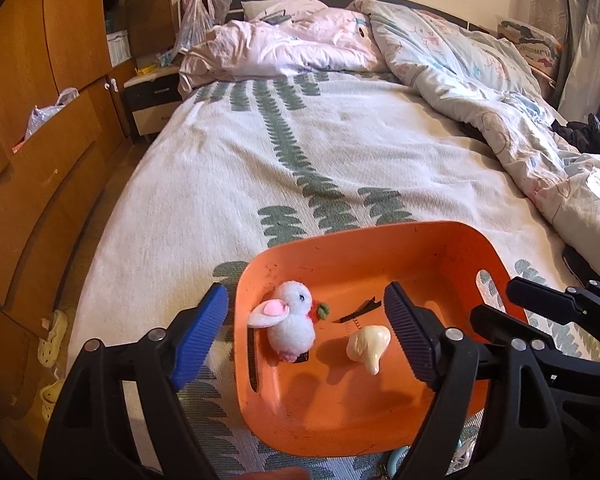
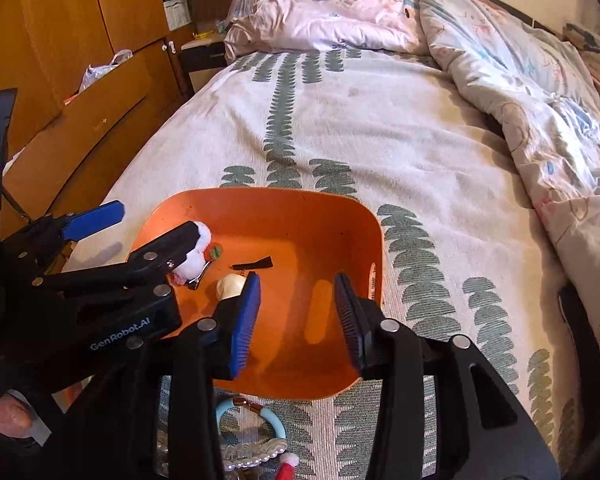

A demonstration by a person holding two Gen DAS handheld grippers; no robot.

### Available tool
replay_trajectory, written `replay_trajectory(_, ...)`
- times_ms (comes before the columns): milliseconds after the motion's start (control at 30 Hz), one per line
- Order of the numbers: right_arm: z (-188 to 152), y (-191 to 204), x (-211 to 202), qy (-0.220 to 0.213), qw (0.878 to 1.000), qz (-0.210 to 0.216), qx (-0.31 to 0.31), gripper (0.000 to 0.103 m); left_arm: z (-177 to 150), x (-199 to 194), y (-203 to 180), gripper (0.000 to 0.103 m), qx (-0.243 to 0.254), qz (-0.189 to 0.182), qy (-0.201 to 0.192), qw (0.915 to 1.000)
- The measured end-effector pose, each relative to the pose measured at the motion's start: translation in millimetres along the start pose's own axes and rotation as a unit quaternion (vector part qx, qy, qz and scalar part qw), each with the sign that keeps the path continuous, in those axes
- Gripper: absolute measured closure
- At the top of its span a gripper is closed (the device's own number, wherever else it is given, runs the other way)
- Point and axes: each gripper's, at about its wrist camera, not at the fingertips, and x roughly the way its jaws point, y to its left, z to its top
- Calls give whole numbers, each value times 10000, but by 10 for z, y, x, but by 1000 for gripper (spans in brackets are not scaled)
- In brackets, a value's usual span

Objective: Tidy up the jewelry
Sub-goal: 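Pull both open tools back from the basket toward the jewelry pile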

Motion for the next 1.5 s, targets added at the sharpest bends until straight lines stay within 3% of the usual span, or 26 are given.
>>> replay_trajectory(467,-74,-90,-455,-648,9975,-55,260,15,4,-463,-25,11,-19,388,-756,9964)
replay_trajectory(800,-117,-26,-639,-879,9958,-54,233,11,-16,-634,-26,10,-46,512,-1022,9934)
replay_trajectory(1500,-200,15,-781,-999,9945,-142,282,11,-155,-748,79,11,-218,715,-1123,9909)
